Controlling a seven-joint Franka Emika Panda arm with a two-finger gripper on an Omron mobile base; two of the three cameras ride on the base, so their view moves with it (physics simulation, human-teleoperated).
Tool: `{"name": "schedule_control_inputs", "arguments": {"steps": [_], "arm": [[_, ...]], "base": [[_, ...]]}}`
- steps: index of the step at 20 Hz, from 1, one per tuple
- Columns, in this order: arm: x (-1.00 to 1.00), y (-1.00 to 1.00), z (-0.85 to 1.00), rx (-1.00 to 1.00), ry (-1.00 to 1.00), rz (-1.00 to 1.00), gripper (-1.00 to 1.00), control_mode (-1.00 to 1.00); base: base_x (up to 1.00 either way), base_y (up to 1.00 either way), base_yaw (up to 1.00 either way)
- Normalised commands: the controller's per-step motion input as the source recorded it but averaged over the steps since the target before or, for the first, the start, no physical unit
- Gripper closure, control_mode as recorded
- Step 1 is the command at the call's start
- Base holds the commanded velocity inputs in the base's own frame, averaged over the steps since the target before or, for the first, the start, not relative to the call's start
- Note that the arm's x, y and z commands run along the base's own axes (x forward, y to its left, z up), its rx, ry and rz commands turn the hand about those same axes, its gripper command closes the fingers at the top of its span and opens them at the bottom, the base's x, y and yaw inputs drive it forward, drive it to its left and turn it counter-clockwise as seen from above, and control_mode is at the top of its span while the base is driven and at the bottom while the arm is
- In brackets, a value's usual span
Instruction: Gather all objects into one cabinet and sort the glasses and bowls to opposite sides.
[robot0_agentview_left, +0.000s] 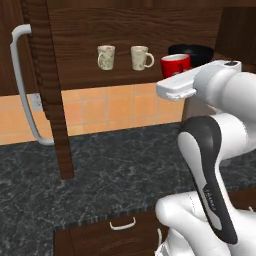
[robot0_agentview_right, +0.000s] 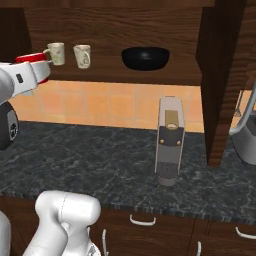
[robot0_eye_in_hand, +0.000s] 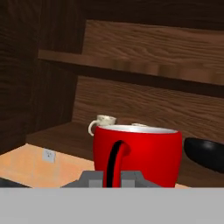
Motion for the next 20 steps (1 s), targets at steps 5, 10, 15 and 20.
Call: {"name": "schedule_control_inputs", "arguments": {"steps": [5, 10, 15, 20], "arm": [[0.55, 0.0, -0.05, 0.05, 0.0, -0.03, 1.0, -1.0], [0.34, 0.0, 0.0, 0.15, 0.0, -0.06, 1.0, -1.0], [0.16, 0.0, 0.0, 0.2, 0.0, 0.0, 1.0, -1.0], [0.15, 0.02, -0.07, 0.12, 0.0, 0.0, 1.0, -1.0]], "base": [[0.0, 0.0, 0.0], [0.0, 0.0, 0.0], [0.0, 0.0, 0.0], [0.0, 0.0, 0.0]]}}
